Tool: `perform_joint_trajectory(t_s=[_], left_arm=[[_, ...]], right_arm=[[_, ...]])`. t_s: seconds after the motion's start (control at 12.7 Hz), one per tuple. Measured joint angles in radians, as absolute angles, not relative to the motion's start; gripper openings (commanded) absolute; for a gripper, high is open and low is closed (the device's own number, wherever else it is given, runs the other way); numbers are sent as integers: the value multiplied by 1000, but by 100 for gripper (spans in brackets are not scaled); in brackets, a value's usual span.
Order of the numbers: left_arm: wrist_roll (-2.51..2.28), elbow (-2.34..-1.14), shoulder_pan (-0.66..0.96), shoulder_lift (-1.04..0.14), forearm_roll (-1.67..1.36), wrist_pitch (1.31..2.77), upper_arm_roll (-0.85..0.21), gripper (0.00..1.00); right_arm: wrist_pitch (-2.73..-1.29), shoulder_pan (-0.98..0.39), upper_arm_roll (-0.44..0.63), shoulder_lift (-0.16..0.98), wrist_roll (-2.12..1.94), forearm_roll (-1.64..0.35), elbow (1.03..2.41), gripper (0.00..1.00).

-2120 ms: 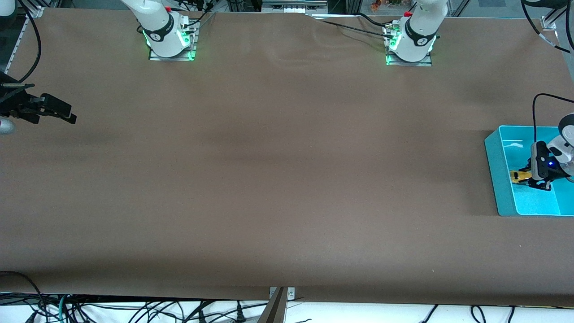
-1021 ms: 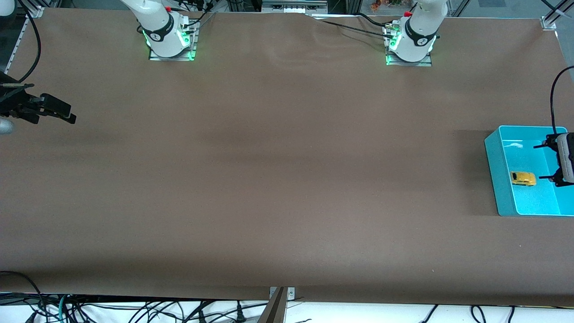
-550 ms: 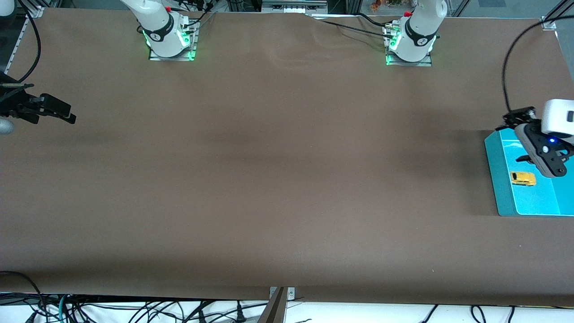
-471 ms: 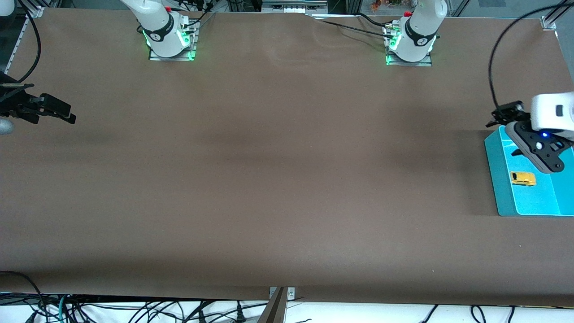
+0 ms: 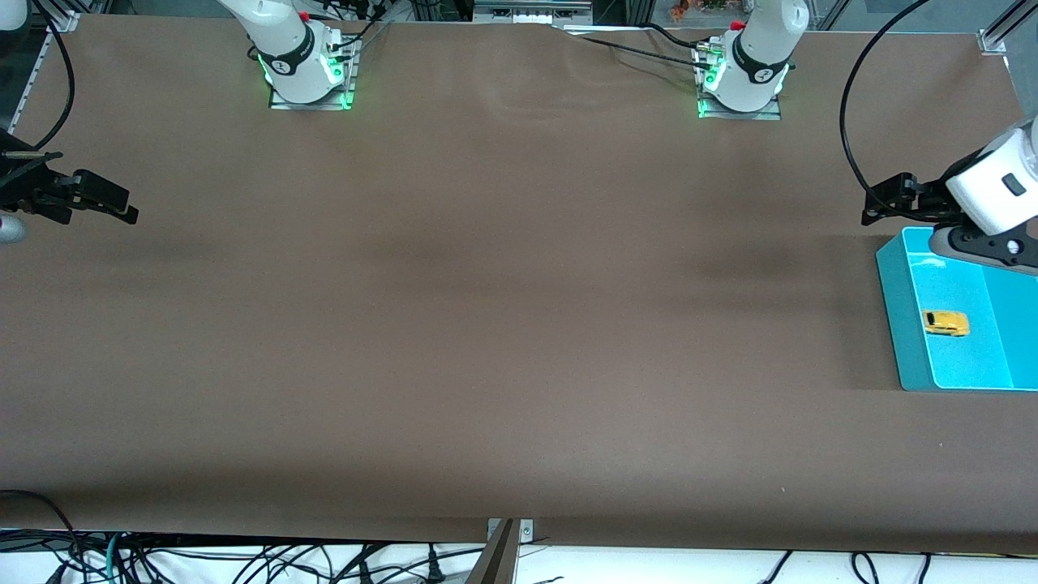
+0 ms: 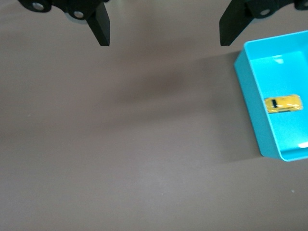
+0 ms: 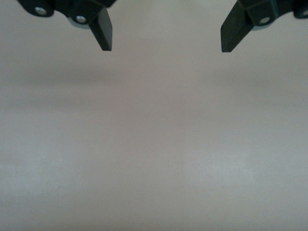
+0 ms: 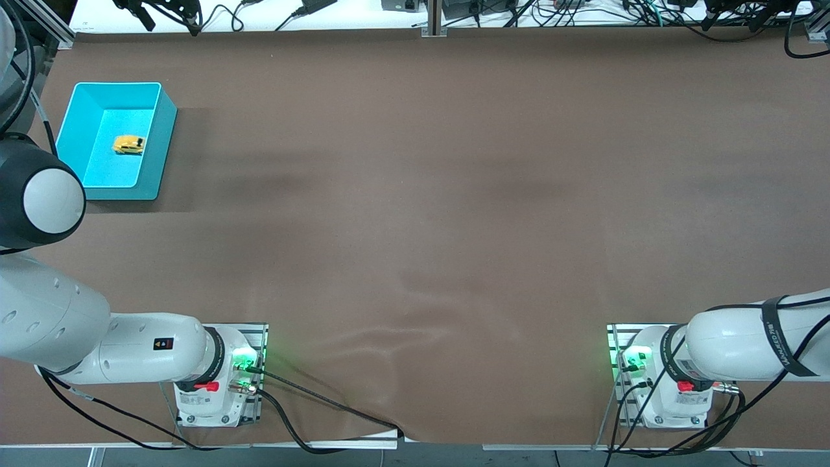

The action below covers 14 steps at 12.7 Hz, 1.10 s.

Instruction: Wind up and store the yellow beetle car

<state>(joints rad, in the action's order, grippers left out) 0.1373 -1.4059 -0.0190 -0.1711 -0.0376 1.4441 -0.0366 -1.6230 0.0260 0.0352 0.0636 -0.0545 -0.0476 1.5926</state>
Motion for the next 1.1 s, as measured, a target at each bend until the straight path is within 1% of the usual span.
perform_joint_trajectory(t_s=[0.16,0.55,1.1], left_arm=[[121,-1406,-8,-168,-53,1435,-12,100],[18,-1439,6,-138,-54,1427,-10,100],[31,-1448,5,-143,-56,1427,-3,100]], right_arm=[[-1623,26,35,64,-54,-48,1593,100],[-1623,26,35,64,-54,-48,1594,100],[-1623,26,35,64,-54,-48,1594,100]])
